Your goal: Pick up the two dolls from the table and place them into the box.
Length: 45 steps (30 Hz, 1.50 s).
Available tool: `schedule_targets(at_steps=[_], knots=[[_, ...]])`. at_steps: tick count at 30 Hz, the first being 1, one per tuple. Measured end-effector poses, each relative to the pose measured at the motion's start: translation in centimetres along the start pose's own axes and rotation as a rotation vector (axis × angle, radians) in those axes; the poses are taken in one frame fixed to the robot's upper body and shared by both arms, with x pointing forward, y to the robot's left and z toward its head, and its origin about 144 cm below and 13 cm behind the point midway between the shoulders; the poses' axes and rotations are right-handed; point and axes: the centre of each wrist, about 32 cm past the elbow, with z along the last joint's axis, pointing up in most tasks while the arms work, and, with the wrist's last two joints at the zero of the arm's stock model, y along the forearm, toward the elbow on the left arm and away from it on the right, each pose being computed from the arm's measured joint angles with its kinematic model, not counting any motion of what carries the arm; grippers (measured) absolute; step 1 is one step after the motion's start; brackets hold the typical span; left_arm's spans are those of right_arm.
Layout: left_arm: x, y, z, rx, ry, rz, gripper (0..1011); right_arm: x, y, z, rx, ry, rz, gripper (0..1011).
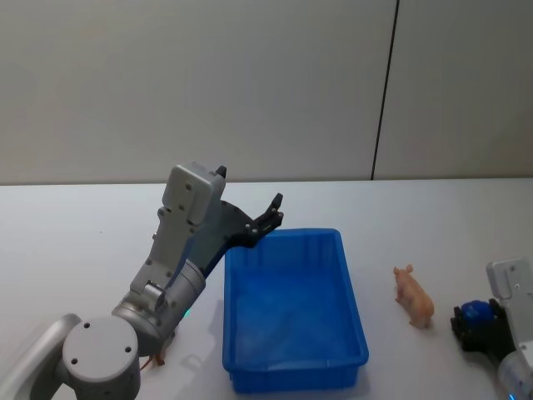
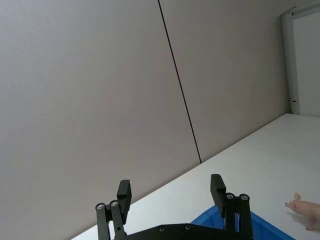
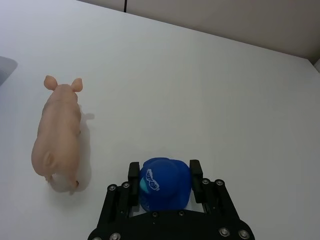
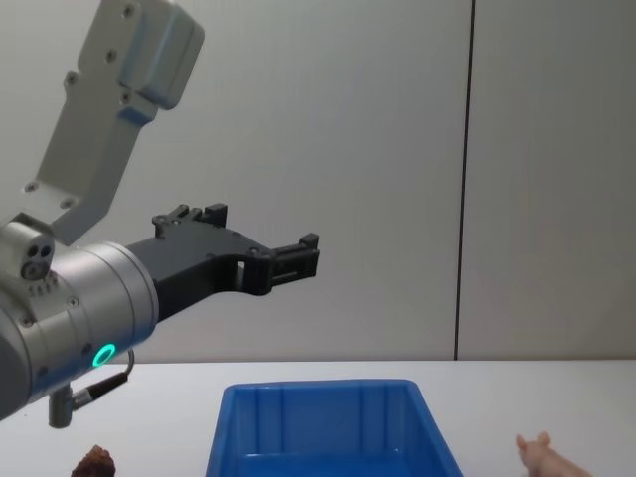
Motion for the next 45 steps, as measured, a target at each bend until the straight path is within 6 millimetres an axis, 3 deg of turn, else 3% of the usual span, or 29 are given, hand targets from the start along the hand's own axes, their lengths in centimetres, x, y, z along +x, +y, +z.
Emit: schedule_targets(at_steps=[15,33,45], knots=[[0.0,0.0,0.0,0.0,0.0,0.0,1003,0.3,-0.2,0.3,0.029,0.037,-0.005,490],[0.0,0.0,0.0,0.0,0.0,0.0,1003,1.6,-1.8,3.7,0.266,0.134,-0.008,376],[0.0,0.0,0.0,0.0,0.0,0.0,1004,1.6,-3.2,5.7,0.397,0.169,0.095,313]])
